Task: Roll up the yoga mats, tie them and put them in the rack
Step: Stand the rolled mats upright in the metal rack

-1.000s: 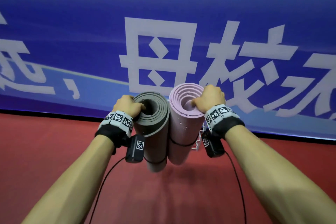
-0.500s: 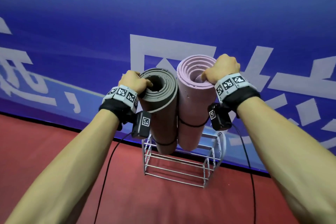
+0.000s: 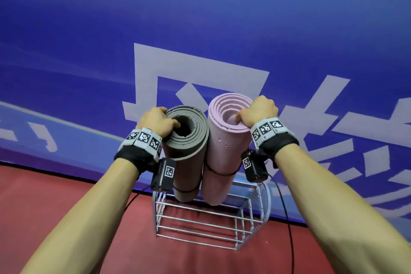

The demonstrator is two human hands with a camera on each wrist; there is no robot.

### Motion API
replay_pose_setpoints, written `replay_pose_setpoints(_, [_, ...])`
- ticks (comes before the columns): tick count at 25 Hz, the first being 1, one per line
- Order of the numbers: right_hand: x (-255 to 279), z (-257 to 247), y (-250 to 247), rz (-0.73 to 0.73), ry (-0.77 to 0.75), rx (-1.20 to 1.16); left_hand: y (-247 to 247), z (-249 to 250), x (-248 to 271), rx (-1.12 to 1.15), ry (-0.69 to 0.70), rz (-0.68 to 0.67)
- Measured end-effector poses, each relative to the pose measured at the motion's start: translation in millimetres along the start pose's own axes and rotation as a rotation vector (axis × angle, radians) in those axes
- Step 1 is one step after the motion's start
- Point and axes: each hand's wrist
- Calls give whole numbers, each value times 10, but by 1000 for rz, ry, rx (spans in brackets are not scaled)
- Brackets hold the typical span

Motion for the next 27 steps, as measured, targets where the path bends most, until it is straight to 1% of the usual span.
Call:
replay_pose_setpoints(4, [-293,-16,499,-39,71,28,187,-226,-429,-31,-28,-83])
replay_pose_setpoints(13, [-676,260,1754,-164,271,-49,859,-950,-1138,-112,-229,-182])
replay_pose_setpoints(19, [-876,528,2540,-237,407,-85,1513,-1493,-1443,-175,-340,-188])
replay_pose_setpoints(24, [-968,753,3161,-307,494,-71,2058,-2034,-1552,-198,-428,-193])
replay_pose_setpoints(27, [-1107,782,3463,-327,485,-49,2357,-2288,-1588,-249,-471,-185])
Point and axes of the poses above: each hand's wrist, its own x-axis away from the middle knuckle, its own y-axis out of the palm, z = x × y, and after that the axes turned 5 degrees about x, right-handed
